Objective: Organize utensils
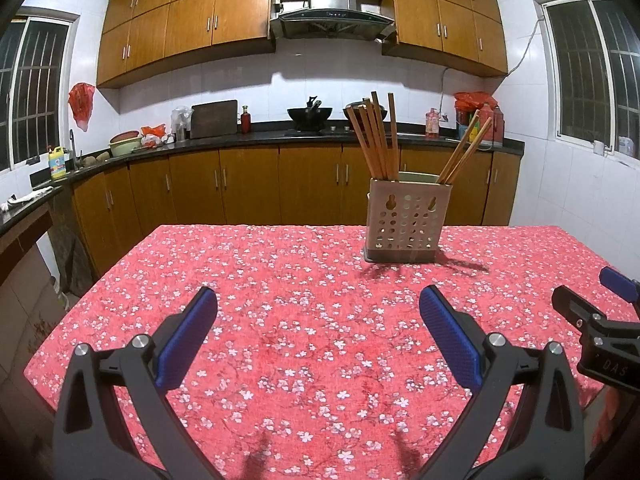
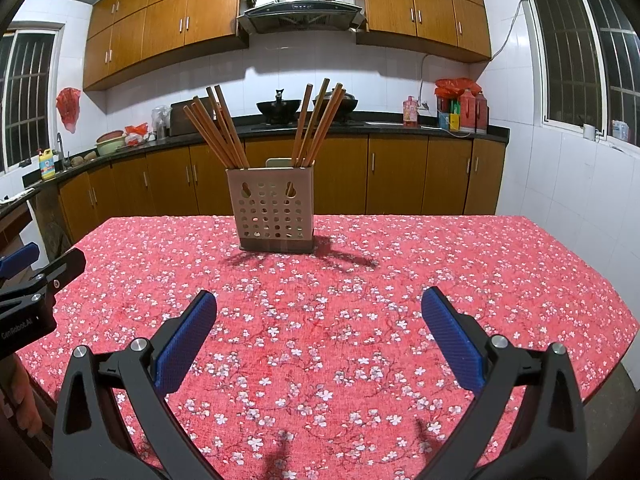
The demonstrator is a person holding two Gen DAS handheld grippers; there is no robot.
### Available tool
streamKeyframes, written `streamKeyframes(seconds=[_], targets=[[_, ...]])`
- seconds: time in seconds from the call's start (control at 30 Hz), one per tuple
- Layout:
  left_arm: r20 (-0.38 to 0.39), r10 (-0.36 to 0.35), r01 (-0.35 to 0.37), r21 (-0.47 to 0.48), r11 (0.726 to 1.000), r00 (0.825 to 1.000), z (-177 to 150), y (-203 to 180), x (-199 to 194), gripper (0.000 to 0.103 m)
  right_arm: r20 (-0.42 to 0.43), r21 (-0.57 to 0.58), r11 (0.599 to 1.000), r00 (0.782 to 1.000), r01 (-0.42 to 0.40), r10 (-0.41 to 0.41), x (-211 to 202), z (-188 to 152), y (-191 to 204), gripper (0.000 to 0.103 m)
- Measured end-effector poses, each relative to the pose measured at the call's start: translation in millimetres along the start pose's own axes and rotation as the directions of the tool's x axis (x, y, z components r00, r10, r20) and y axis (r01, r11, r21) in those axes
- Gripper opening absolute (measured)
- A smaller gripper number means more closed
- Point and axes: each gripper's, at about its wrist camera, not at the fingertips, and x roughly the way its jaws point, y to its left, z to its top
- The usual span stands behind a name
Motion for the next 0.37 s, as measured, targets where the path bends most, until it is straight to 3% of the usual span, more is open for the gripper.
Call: streamKeyframes(seconds=[0.37], targets=[[-0.01, 0.001, -0.001, -0.012, 1.0, 1.0, 2.2, 5.7, -0.8, 0.099, -0.001, 0.001, 1.0, 1.0, 0.0, 0.0, 0.5, 0.7, -1.1, 0.101]])
